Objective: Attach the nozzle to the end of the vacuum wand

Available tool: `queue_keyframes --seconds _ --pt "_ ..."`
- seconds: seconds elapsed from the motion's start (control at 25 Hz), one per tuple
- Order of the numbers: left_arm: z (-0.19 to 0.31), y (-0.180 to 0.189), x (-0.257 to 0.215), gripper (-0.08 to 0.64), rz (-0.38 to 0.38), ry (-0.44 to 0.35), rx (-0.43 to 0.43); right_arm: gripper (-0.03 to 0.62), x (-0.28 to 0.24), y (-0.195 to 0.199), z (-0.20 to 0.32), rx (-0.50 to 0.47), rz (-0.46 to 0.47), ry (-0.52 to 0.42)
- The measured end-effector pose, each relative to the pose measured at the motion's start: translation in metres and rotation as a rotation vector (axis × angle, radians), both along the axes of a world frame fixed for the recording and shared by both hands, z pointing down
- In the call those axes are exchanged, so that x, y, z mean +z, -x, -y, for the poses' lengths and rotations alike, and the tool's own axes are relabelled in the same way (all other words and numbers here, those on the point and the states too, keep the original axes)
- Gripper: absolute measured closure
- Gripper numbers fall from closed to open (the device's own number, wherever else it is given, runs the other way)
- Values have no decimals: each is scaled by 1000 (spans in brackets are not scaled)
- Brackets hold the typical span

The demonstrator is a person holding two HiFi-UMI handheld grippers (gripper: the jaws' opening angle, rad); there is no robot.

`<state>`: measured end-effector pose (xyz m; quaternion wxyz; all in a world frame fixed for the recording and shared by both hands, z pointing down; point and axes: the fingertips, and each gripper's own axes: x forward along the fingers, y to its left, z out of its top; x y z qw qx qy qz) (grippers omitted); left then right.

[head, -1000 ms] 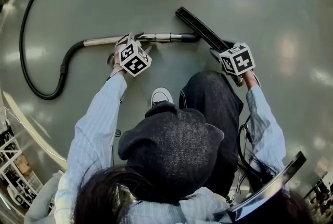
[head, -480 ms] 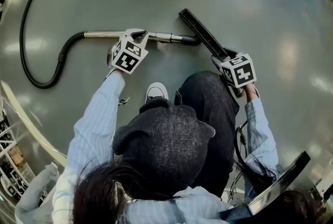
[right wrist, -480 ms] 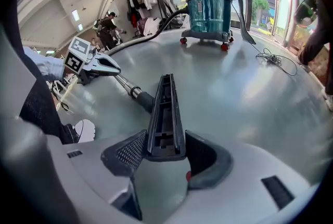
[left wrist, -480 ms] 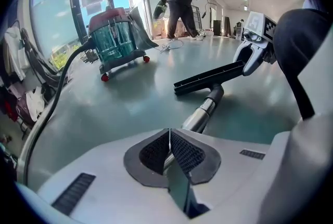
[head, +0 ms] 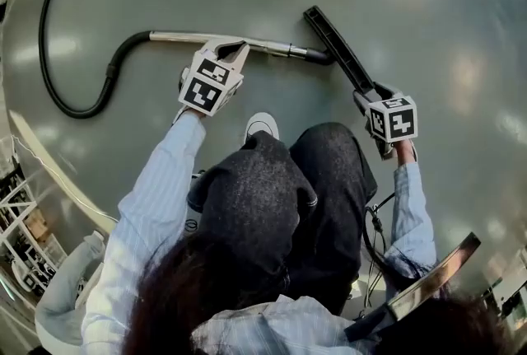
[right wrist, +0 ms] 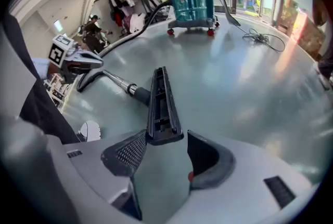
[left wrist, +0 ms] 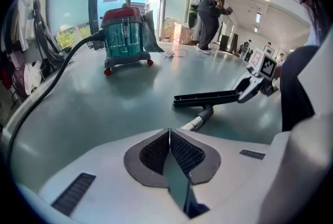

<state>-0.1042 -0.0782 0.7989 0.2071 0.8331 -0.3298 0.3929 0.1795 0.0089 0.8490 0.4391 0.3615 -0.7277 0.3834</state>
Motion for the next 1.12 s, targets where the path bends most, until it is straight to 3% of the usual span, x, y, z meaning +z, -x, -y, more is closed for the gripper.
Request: queue_keyframes --seconds 0.2,0.32,0.52,0.64,0.84,1.12 --pt "-21 6 -55 549 -41 57 -33 362 -12 -5 -33 295 77 138" --pt "-23 8 -89 549 -88 63 -85 362 -50 5 -45 383 130 137" --pt "-40 1 -128 549 -132 102 -163 362 -129 43 -37 325 244 82" --pt "-54 -3 -171 549 -129 107 -166 364 -186 64 -23 287 287 52" --pt "-87 -2 -290 549 -107 108 -179 364 -336 91 -11 266 375 0" --pt "-134 -2 -450 549 -156 105 -312 371 -507 107 -27 259 441 -25"
